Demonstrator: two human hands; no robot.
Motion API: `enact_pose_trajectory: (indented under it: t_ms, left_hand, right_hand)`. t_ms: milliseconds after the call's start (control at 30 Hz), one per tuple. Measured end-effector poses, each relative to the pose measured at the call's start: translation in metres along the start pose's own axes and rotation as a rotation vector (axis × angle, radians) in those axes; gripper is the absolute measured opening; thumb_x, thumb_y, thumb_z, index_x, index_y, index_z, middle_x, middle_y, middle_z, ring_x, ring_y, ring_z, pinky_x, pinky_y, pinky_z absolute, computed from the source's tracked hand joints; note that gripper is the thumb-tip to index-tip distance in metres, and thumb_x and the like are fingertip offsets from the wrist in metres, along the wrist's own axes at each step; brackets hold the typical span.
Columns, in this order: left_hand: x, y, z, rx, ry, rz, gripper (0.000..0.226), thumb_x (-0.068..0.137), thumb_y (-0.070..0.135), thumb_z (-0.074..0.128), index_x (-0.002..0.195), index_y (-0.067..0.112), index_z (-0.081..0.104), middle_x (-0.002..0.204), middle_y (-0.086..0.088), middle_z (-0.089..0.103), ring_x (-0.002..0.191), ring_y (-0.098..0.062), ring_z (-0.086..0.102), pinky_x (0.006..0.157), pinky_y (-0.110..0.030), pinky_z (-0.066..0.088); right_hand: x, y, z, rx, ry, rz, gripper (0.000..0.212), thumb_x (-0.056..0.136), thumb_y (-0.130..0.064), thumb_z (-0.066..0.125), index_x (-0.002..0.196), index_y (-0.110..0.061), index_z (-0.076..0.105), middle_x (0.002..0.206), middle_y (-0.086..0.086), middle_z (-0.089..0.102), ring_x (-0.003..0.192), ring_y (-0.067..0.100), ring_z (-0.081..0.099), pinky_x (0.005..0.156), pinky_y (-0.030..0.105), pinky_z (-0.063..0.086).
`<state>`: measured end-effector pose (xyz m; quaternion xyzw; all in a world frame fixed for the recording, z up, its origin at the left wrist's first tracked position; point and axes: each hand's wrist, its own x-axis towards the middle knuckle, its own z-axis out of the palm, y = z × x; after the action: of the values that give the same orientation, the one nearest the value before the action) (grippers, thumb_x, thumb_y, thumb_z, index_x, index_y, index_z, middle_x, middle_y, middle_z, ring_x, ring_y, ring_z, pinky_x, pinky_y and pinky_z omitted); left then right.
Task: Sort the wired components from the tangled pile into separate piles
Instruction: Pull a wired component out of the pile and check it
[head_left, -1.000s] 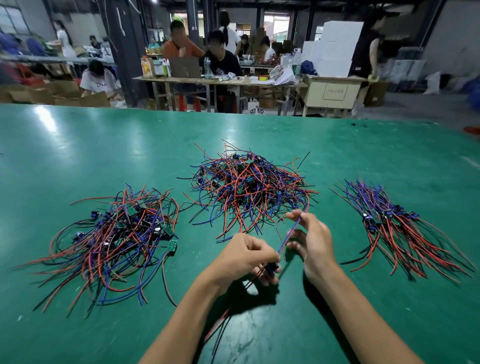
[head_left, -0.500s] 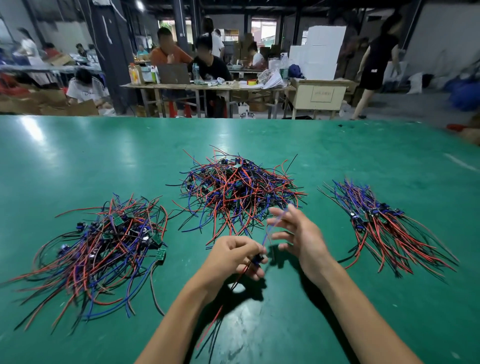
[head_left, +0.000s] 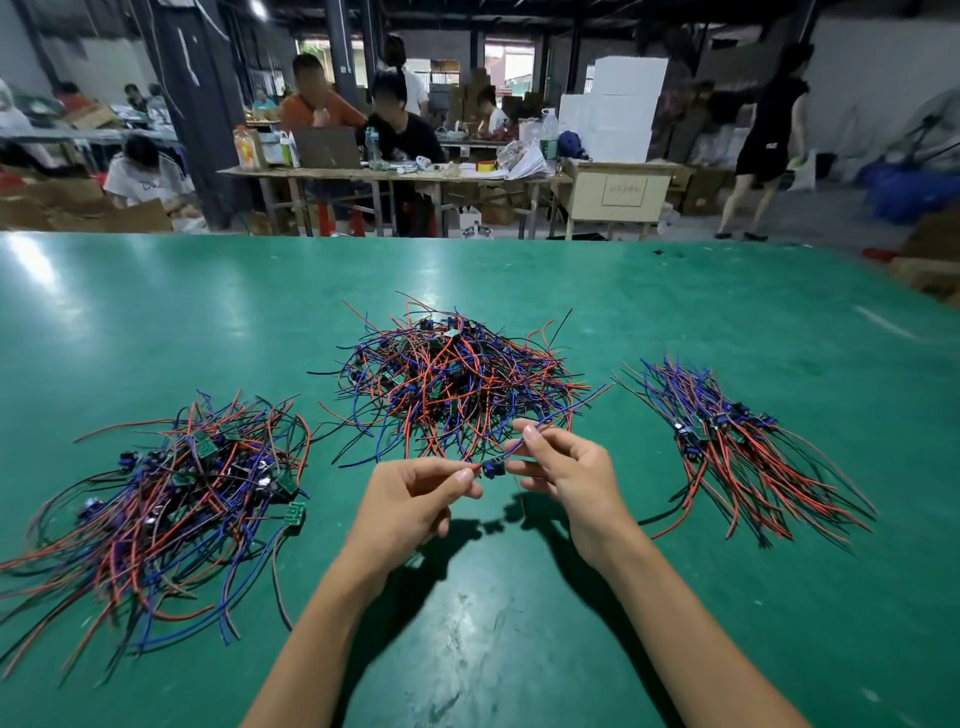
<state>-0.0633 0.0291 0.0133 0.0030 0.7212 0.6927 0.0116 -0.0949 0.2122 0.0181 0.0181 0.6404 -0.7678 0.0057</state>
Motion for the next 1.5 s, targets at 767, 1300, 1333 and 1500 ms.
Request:
enact_pose_trajectory:
  t_ms: [767,1300,1333,1500]
  left_hand:
    - [0.004,-0.012,-0.001,0.437,0.393,0.629,0.008,0.083,0.029,0.081,0.091,0.031,0.079,0.084,0.023,0.074,0.071,-0.007,0.070,0.065,-0.036,0.057]
    - [0.007,-0.022,0.002,0.438,0.200,0.422,0.021,0.085,0.021,0.079,0.099,0.037,0.075,0.080,0.019,0.073,0.047,-0.005,0.046,0.054,-0.013,0.041]
    - [0.008,-0.023,0.002,0.430,0.211,0.414,0.020,0.086,0.021,0.079,0.097,0.037,0.075,0.080,0.018,0.073,0.047,-0.006,0.046,0.054,-0.014,0.042]
    - [0.010,-0.028,0.001,0.485,0.224,0.390,0.016,0.087,0.027,0.075,0.093,0.041,0.074,0.084,0.018,0.073,0.044,-0.011,0.039,0.053,-0.022,0.042]
  right_hand:
    - [0.002,-0.002,0.002,0.336,-0.006,0.018,0.011,0.096,-0.021,0.063,0.106,-0.021,0.069,0.092,-0.002,0.079,0.080,0.008,0.075,0.068,0.016,0.056]
    - [0.078,-0.073,-0.103,-0.569,0.771,-0.294,0.030,0.102,-0.023,0.048,0.117,-0.018,0.074,0.100,0.010,0.072,0.086,0.035,0.064,0.072,0.038,0.050]
    - [0.085,-0.079,-0.118,-0.720,0.789,-0.214,0.031,0.101,-0.024,0.049,0.119,-0.015,0.073,0.108,0.014,0.073,0.094,0.036,0.064,0.076,0.037,0.047]
    - [0.083,-0.067,-0.121,-1.290,0.712,-0.077,0.044,0.089,-0.022,0.064,0.130,-0.009,0.060,0.133,0.023,0.057,0.126,0.037,0.050,0.103,0.045,0.038]
